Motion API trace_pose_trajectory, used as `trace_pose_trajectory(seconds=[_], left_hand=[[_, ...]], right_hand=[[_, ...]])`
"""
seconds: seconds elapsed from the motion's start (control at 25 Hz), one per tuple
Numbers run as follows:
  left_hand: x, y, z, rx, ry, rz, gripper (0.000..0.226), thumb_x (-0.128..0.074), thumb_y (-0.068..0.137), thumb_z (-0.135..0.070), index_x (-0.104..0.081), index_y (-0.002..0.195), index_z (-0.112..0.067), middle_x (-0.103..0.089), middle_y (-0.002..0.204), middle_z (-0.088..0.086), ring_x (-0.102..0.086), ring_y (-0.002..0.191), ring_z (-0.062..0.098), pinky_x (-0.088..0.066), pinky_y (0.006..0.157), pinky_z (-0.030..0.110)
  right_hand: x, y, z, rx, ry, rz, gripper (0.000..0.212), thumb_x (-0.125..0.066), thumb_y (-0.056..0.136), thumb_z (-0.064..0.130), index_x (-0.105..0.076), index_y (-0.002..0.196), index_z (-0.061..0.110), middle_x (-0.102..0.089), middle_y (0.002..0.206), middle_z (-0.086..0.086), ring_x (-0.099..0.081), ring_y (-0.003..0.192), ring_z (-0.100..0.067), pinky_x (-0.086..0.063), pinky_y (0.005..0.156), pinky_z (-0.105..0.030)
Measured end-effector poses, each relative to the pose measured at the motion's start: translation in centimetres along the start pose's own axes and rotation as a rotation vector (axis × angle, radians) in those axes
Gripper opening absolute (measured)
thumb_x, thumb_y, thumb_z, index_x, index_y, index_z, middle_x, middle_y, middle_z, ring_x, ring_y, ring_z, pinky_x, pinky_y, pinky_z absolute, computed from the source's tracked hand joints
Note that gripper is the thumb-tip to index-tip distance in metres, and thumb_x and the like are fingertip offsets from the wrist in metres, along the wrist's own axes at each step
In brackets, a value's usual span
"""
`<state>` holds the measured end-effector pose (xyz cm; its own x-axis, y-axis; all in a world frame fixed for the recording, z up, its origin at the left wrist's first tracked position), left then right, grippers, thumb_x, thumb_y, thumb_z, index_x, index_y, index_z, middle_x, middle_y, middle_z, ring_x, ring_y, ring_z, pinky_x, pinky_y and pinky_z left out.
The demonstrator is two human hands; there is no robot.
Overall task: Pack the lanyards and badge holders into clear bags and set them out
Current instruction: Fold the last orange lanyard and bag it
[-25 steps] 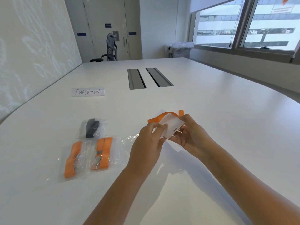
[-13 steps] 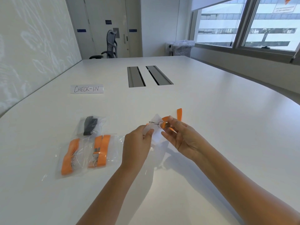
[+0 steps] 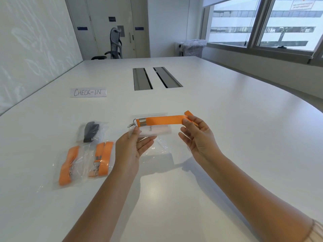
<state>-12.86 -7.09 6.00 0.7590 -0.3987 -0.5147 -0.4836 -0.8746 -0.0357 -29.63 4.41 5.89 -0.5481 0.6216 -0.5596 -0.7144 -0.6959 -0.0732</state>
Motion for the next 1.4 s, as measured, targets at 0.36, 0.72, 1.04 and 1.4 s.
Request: trace_pose_trajectory(seconds=[0.36,0.72,1.04,1.4], left_hand=[[-0.4,-0.3,-0.6,-0.107,0.108,-0.004,0.015,-0.053,0.090,-0.031,-0.062,0.091,-0.019,-0.074,0.076,-0.002,-0.072,0.070,0.018,-0.056,0.055,0.022],[-2.1,-1.2,0.4,-0.113,0.271,0.100,0.025,-0.054,0.086,-0.038,-0.064,0.096,-0.017,-0.073,0.082,0.003,-0.072,0.075,0.023,-0.056,0.054,0.023],[-0.9,-0.7,0.0,-0.126,0.246,0.022,0.020,-0.051,0.092,-0.030,-0.064,0.083,-0.019,-0.072,0.074,0.002,-0.071,0.065,0.019,-0.054,0.048,0.022],[0.5,-0.1,-1.0,-0.242,0.442,-0.097,0.024,-0.044,0.096,-0.023,-0.056,0.115,-0.015,-0.065,0.103,0.010,-0.070,0.076,0.025,-0.059,0.062,0.032]], right_hand=[[0.0,-0.4,-2.1,-0.308,-0.564,0.082,0.028,-0.047,0.095,0.040,-0.059,0.105,0.017,-0.069,0.065,0.000,-0.043,0.043,-0.009,-0.035,0.037,-0.017],[-0.3,-0.8,-2.3,-0.315,-0.699,0.105,0.057,-0.031,0.089,0.063,-0.044,0.127,0.023,-0.063,0.093,-0.009,-0.060,0.061,-0.016,-0.050,0.053,-0.027],[0.7,0.0,-2.0,-0.298,-0.464,0.058,0.020,-0.056,0.091,0.034,-0.065,0.095,0.016,-0.067,0.086,-0.002,-0.065,0.068,-0.013,-0.052,0.055,-0.025],[2.7,1.1,2.6,0.102,-0.740,-0.135,0.027,-0.049,0.095,0.033,-0.069,0.102,0.015,-0.069,0.063,0.002,-0.066,0.057,-0.012,-0.057,0.058,-0.031]])
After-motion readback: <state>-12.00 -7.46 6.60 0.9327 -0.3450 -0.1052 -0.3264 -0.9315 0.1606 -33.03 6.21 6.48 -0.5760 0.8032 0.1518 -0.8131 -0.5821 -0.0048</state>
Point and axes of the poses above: each hand's wrist, its own y-axis towards the middle knuckle, its own x-axis out of the back of the hand, z = x × y, the point moved 9 cm from there along y, towards the middle knuckle
